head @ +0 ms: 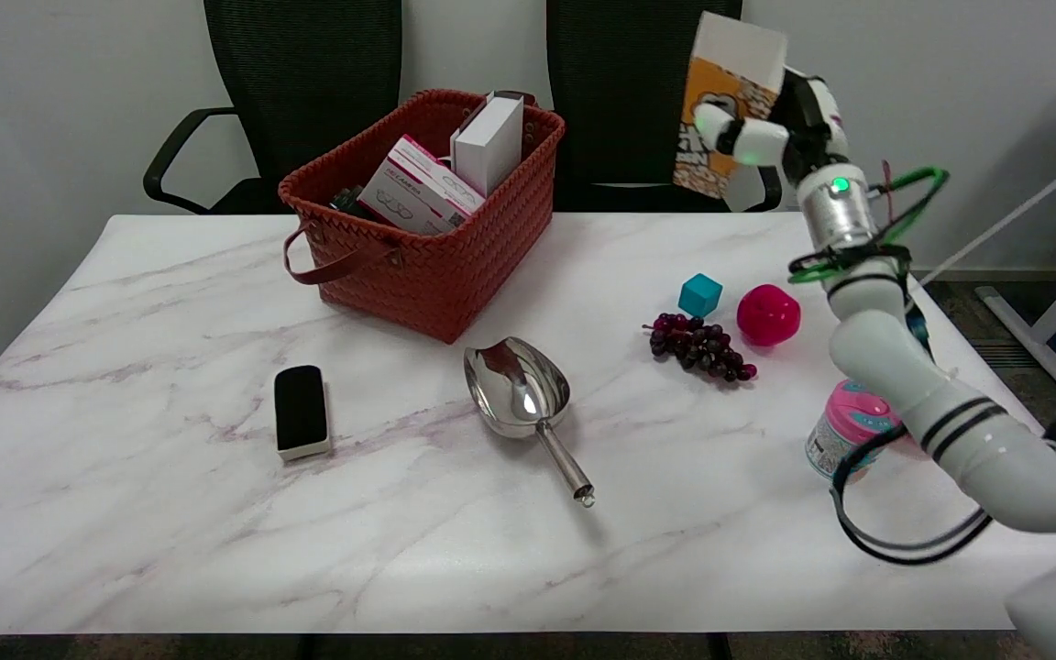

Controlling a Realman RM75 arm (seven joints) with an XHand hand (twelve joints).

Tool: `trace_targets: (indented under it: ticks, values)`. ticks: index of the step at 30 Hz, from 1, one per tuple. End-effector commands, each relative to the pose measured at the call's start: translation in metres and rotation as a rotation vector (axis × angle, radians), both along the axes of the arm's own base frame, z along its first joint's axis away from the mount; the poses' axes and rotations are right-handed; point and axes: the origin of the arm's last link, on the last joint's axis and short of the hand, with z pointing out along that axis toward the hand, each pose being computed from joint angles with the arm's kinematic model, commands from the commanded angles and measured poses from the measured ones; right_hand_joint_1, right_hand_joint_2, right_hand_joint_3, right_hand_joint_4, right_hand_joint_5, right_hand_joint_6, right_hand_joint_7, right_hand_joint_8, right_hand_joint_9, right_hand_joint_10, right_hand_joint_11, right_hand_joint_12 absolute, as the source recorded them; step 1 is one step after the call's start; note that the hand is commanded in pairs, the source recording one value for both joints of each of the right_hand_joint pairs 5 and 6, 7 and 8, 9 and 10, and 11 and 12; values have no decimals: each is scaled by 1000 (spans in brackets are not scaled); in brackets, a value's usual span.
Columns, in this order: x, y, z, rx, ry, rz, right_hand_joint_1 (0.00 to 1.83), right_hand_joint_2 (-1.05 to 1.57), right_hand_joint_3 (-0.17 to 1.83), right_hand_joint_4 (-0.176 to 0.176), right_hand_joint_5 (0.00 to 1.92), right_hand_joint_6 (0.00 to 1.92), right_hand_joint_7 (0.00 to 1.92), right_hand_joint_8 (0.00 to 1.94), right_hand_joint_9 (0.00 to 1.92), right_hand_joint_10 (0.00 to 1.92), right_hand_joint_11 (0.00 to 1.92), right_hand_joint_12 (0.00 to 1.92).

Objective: Place the popcorn box into the brown storage basket.

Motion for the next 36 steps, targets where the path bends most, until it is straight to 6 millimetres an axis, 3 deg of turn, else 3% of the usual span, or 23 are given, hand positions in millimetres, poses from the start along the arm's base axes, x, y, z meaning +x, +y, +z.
trace_targets:
  ticks: [1,8,16,26,36]
  values:
    - [93,-101,-98,337,68,-39,1191,285,1178,0,637,637,534,534,541,541,415,415]
    - [131,-139,-161,416,92,-27,1190,281,1176,0,641,641,541,541,546,546,412,412]
    - [144,-163,-216,468,86,-68,1187,266,1189,0,629,629,531,531,535,535,398,398]
    - [159,-170,-253,512,102,-85,1181,230,1208,0,614,614,530,530,529,529,391,391]
    - [169,-176,-272,509,149,-112,1177,229,1205,0,611,611,521,521,513,513,376,376]
